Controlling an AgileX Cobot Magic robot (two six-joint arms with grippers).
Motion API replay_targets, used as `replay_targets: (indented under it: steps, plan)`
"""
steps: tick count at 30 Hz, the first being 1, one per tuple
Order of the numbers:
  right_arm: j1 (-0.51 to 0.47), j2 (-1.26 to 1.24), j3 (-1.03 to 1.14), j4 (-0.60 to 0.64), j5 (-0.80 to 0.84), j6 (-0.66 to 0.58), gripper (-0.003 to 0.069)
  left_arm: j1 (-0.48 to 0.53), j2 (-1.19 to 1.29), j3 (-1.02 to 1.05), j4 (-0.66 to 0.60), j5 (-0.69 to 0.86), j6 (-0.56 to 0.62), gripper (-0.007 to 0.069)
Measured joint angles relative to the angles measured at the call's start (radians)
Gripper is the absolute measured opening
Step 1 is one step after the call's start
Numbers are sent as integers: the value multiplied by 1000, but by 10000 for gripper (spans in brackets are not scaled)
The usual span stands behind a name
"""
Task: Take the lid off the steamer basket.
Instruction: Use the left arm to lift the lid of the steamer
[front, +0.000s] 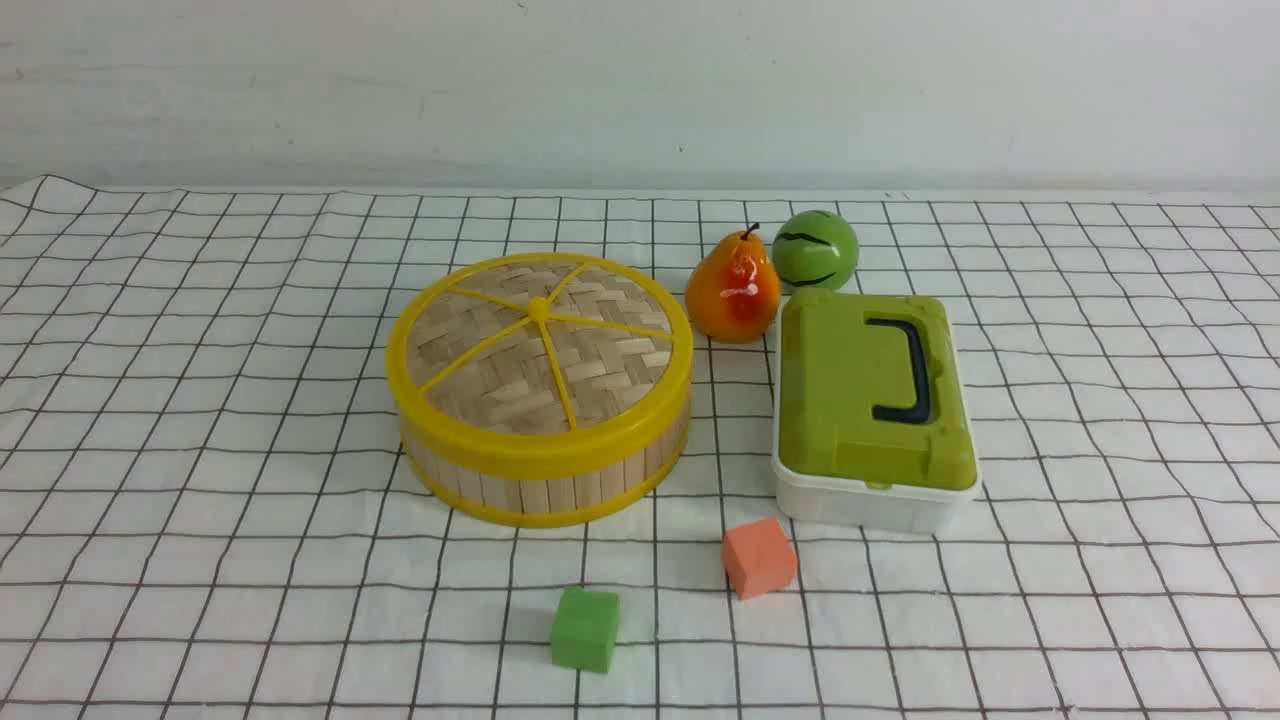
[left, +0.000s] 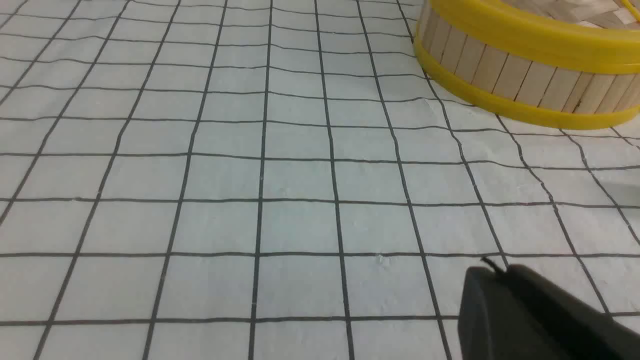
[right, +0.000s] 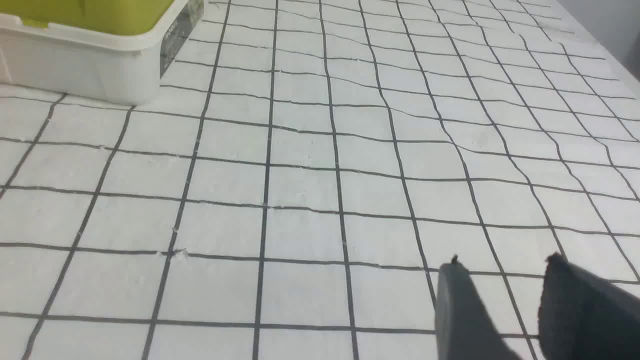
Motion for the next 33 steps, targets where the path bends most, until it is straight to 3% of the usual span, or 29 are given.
replay_targets:
  steps: [33]
  plan:
    - [0,0,0,0,0,0,240,0,0,0,0,0,0,57]
